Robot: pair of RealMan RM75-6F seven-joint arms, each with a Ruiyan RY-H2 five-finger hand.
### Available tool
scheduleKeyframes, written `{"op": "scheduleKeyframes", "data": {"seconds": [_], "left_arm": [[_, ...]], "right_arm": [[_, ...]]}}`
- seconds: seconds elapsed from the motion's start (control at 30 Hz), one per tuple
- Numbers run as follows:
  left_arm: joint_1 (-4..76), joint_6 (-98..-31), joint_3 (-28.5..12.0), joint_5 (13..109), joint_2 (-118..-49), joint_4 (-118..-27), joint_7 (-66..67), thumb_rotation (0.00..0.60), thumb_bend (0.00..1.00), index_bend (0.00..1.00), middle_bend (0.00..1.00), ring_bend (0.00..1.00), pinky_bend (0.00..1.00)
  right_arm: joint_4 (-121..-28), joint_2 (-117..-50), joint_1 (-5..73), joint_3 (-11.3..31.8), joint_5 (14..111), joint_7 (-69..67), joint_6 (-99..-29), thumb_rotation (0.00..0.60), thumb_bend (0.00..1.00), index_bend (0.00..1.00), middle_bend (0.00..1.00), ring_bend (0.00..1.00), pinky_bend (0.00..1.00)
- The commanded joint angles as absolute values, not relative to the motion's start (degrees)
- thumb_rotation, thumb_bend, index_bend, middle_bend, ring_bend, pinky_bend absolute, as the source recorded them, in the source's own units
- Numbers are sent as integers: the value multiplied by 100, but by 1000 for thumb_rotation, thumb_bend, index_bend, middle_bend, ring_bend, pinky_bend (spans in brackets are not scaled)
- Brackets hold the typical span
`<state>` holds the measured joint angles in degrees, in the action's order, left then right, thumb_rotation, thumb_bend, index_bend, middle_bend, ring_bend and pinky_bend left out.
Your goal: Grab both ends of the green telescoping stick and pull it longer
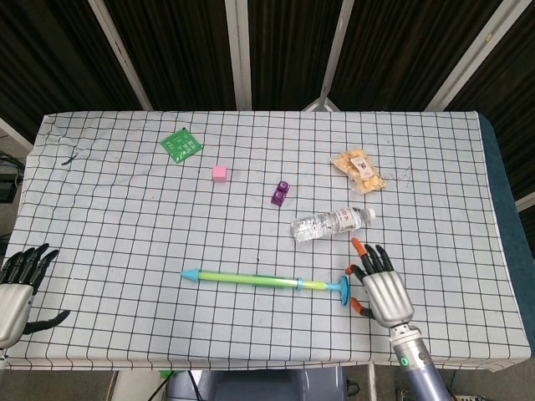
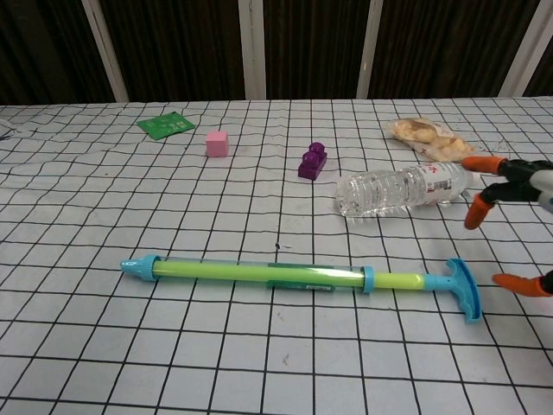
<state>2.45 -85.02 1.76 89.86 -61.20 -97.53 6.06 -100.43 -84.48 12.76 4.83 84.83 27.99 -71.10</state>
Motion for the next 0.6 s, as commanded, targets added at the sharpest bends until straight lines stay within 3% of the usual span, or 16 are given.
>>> {"op": "scheduleKeyframes", "data": {"seconds": [0.03, 0.27, 0.6], "left_arm": [[252, -8469, 182, 8960, -6104, -9761, 578, 600, 86, 0, 0, 0, 0], [261, -8438, 180, 8928, -6075, -9747, 502, 600, 85, 0, 0, 0, 0], [271, -8433, 179, 8939, -6076, -9766, 498, 600, 85, 0, 0, 0, 0]], "right_arm": [[-9870, -8935, 1461, 477, 8165, 3276, -6869, 600, 285, 390, 52, 0, 0], [-9575, -9424, 1593, 550, 7823, 3611, -6794, 600, 284, 436, 70, 0, 0], [-9403, -9619, 1717, 615, 7572, 3711, -6780, 600, 268, 459, 82, 0, 0]]}}
